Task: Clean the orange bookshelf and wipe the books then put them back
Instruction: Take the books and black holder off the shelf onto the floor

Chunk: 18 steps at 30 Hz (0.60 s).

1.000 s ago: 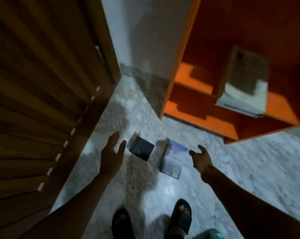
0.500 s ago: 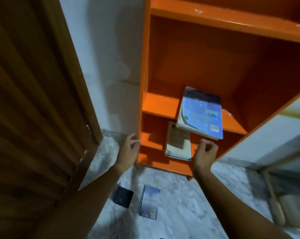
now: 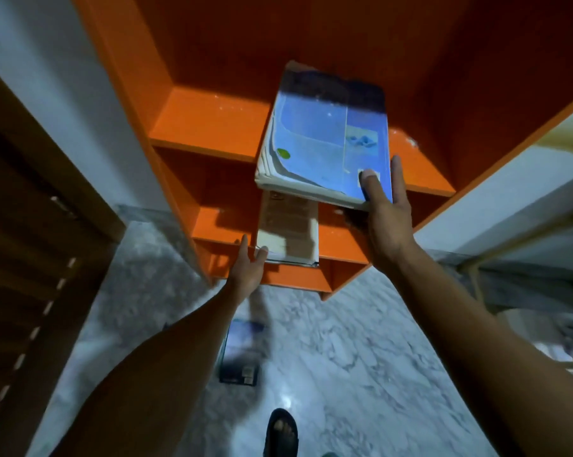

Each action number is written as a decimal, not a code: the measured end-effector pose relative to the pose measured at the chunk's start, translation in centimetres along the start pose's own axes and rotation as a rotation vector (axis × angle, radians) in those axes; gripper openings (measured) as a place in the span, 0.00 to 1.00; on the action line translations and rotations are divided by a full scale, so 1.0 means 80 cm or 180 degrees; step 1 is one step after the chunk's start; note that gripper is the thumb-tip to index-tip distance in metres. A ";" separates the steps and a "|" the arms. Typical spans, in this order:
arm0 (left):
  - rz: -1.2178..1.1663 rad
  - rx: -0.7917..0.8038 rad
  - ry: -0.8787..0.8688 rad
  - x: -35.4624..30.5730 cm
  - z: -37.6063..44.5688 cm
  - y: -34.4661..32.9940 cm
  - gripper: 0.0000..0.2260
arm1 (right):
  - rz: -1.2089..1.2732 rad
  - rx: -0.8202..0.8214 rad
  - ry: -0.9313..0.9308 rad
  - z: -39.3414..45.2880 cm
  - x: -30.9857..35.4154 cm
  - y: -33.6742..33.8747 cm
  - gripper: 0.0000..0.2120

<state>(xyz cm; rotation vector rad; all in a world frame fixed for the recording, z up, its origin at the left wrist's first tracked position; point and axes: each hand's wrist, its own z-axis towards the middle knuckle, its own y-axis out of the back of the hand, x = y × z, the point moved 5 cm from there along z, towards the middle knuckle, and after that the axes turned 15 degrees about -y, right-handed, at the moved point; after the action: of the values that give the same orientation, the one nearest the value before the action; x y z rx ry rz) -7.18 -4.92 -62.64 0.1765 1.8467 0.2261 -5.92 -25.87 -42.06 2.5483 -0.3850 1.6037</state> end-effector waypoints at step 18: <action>-0.1667 -0.0382 0.0782 0.103 0.003 -0.069 0.21 | 0.0513 0.0368 0.0030 -0.021 -0.016 0.008 0.27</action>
<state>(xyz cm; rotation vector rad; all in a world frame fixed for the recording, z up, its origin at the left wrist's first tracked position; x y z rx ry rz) -9.28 -8.31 -71.74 -0.4333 2.0446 -0.0100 -8.06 -25.89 -42.55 2.6539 -0.5241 1.7399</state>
